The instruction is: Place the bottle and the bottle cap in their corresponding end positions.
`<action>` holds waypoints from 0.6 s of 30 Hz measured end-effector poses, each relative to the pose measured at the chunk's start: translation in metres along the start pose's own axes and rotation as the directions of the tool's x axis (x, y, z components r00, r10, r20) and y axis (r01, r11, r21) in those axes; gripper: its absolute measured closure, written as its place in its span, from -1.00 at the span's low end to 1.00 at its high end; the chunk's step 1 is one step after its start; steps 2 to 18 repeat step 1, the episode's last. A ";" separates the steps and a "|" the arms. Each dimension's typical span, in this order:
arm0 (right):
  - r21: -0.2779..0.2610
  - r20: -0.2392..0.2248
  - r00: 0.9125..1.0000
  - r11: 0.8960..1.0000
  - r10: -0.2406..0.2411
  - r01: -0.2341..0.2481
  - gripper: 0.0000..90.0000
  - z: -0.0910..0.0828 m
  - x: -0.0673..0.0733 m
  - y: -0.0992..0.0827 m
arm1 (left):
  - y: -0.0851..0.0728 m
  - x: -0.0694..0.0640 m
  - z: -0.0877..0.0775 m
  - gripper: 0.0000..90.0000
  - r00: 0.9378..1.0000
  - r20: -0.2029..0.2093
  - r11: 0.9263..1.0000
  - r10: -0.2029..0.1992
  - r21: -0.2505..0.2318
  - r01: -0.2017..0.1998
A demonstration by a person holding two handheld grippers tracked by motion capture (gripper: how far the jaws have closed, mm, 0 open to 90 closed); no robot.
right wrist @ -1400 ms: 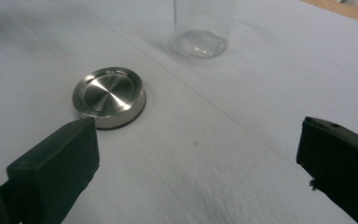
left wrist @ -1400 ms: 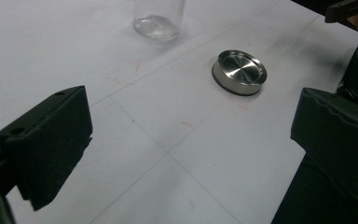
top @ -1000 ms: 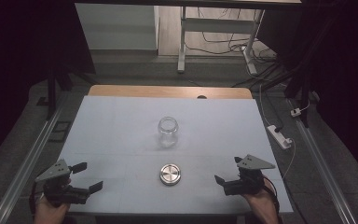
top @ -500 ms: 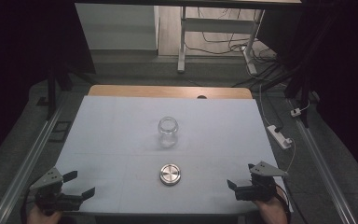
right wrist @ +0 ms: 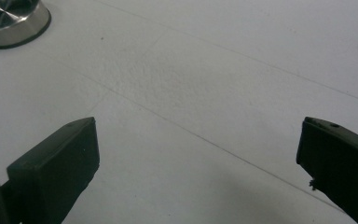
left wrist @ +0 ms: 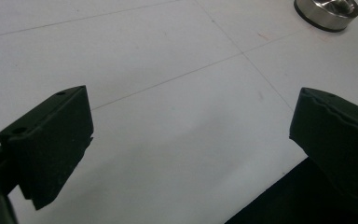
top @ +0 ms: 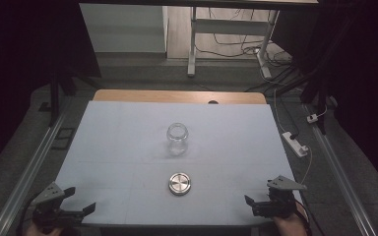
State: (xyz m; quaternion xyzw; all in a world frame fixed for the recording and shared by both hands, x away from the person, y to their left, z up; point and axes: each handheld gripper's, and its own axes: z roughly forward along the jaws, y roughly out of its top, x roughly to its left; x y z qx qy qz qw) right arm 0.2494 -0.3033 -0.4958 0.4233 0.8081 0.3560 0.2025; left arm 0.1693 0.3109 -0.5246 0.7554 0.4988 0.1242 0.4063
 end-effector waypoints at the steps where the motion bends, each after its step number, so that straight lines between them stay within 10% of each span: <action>1: 0.003 0.002 1.000 1.000 -0.001 0.001 -1.00 0.000 0.000 0.000 | 0.000 0.000 0.001 -0.99 1.000 0.001 1.000 0.000 0.006 0.000; 18: 0.003 0.002 1.000 1.000 -0.001 0.001 -1.00 0.000 0.000 0.000 | 0.000 0.000 0.001 -0.99 1.000 0.001 1.000 0.000 0.006 0.000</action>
